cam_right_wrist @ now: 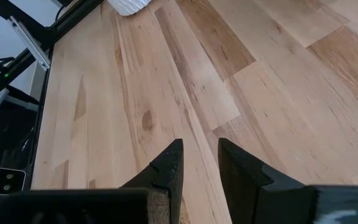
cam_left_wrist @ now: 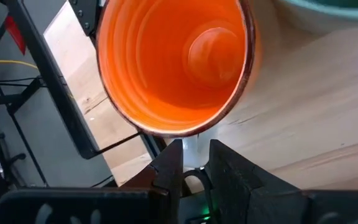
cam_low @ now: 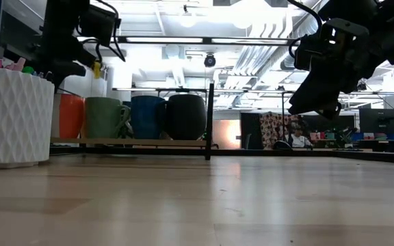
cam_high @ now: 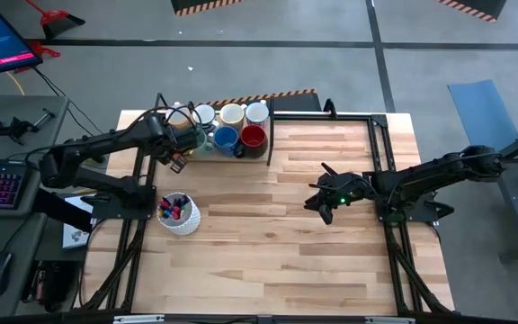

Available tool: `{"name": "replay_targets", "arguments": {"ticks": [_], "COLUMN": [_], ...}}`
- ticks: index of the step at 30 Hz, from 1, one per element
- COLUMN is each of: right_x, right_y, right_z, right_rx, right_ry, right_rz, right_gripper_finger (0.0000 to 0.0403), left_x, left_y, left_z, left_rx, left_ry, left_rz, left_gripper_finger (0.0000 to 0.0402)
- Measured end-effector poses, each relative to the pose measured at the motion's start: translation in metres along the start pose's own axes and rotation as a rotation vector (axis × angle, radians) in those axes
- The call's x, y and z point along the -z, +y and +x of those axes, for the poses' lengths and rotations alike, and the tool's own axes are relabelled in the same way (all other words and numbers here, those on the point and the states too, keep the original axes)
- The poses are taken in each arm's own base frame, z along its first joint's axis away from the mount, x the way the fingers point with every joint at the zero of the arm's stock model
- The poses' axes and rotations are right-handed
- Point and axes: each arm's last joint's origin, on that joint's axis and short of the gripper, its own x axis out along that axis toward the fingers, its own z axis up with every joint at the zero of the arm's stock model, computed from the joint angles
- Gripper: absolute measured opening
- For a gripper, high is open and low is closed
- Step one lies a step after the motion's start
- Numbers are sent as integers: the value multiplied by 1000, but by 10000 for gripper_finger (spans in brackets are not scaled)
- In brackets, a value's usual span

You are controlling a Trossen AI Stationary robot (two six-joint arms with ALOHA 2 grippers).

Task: Place coffee mugs
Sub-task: Adjust the orange mug on the shelf

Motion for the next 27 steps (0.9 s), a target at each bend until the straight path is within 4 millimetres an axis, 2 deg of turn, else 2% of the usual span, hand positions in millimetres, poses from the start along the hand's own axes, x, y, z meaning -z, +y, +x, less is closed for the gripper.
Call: {"name": "replay_targets", "arguments": {"ticks": [27], "right_x": [0], "right_y": [0], "right_z": [0], "right_rx": [0], "right_ry": [0], "right_rz": [-2], "right_gripper_finger": [81], "left_x": [-13], "left_y": [-10], "left_z": [6], "left_rx": [70], "left_ry": [-27], "left_rz": [-23], "left_gripper_finger": [69]}}
